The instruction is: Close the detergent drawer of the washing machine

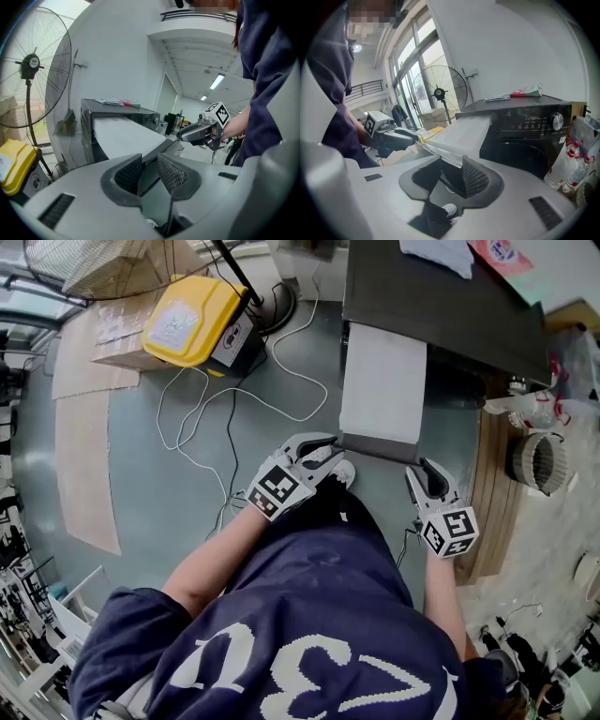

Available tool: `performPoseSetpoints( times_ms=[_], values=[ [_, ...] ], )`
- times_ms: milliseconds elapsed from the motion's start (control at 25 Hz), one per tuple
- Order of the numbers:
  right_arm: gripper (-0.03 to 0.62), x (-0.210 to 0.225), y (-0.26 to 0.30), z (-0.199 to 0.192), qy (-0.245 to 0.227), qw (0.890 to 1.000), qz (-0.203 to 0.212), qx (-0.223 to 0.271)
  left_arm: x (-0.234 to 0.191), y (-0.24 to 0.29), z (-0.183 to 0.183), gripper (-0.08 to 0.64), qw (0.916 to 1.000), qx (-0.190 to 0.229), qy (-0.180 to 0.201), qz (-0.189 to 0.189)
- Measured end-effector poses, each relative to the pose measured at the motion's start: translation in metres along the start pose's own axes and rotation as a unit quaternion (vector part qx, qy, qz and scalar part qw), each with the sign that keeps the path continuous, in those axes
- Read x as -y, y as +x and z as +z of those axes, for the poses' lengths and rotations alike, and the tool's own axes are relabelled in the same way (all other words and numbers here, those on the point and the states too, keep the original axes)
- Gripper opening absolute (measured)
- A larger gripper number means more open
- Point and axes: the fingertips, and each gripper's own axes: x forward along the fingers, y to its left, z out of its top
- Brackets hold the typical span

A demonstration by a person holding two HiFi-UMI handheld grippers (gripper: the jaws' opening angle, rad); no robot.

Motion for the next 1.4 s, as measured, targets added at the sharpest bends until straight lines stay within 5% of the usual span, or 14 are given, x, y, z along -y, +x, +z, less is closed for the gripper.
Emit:
performPoseSetpoints(
  times_ms=[1400],
  values=[
    [0.158, 0.055, 0.048, 0.055, 0.001, 1.000, -0.016, 0.018, -0.065, 0.042, 0.046, 0.129, 0.9973, 0.018, -0.008, 0.070]
  ],
)
